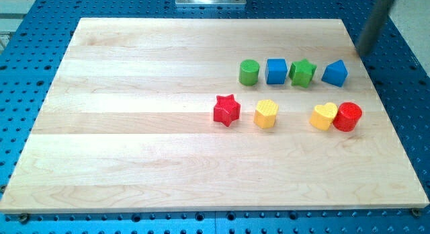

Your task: Push the red circle diagonally right below the red star

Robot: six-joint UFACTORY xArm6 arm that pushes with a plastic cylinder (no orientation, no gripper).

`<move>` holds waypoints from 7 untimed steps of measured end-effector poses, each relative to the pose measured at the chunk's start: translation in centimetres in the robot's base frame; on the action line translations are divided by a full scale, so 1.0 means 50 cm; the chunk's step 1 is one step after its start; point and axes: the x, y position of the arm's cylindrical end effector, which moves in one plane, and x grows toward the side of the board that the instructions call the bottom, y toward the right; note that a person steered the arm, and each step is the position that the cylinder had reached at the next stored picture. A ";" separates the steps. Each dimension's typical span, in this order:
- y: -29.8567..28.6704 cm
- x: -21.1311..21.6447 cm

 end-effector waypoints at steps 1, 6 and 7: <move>0.003 0.148; -0.234 0.284; -0.160 0.233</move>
